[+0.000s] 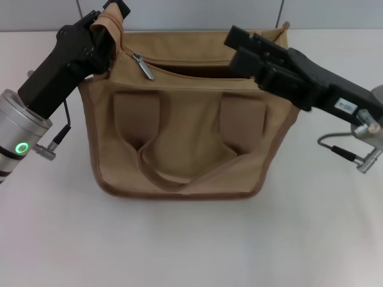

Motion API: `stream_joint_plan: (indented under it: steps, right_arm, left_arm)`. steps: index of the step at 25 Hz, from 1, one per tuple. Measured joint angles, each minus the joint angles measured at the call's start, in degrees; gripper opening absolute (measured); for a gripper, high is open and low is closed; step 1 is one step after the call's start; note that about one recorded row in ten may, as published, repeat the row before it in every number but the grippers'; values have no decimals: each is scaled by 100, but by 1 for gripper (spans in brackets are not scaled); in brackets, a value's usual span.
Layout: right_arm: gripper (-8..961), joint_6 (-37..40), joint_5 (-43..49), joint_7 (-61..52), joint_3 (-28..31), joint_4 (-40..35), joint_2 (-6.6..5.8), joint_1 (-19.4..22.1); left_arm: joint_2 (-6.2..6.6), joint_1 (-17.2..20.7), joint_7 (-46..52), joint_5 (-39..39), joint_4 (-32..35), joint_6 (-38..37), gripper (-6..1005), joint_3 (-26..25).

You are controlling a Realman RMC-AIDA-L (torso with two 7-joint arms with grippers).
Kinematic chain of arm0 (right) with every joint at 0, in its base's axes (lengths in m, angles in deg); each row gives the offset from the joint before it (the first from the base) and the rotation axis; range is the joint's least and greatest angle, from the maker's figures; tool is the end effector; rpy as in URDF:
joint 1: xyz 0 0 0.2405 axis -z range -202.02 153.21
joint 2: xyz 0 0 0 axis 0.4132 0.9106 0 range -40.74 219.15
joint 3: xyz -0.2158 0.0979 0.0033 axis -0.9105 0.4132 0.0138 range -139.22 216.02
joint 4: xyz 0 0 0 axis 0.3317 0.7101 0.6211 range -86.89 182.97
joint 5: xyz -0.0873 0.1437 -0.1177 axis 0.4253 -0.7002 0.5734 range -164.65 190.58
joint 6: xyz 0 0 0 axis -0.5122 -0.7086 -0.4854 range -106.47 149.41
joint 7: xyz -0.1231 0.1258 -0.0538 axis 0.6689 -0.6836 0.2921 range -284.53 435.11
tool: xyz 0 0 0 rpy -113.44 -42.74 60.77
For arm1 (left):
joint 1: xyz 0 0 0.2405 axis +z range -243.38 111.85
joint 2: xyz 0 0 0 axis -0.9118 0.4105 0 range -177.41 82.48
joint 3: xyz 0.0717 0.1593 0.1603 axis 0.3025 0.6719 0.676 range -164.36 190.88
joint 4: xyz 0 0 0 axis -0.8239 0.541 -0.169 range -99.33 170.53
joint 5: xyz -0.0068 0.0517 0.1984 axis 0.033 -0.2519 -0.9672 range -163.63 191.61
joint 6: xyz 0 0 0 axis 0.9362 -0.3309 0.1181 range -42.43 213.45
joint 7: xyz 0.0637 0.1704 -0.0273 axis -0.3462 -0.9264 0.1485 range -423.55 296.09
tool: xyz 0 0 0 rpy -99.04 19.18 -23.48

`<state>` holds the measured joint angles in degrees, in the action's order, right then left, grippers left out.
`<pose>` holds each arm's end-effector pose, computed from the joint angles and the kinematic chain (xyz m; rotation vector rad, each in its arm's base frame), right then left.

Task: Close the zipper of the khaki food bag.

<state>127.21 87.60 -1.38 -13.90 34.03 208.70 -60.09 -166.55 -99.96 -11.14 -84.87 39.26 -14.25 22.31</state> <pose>0.1330 0.3051 -0.0181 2.4911 -0.7125 -1.7314 -0.1822 0.3346 0.0009 -2.0312 -0.5393 -1.5778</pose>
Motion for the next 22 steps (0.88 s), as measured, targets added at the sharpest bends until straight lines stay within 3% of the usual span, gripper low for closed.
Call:
stream_joint_plan:
  steps: [10,18,22]
  right_arm:
    - [817,-638,67,-1351,-236,-489,-8,-197]
    - [817,-872,67,-1577,-421,-495,7,-322]
    - [727,-901,18,-1578,-474,-497,15,-324]
  left_arm:
    - [-1,-38,1,19,-70,-5,24,-18]
    - [15,-254,177,3,-43,-51,26,-5]
    - [14,-349,248,-9,-51,-51,25,8]
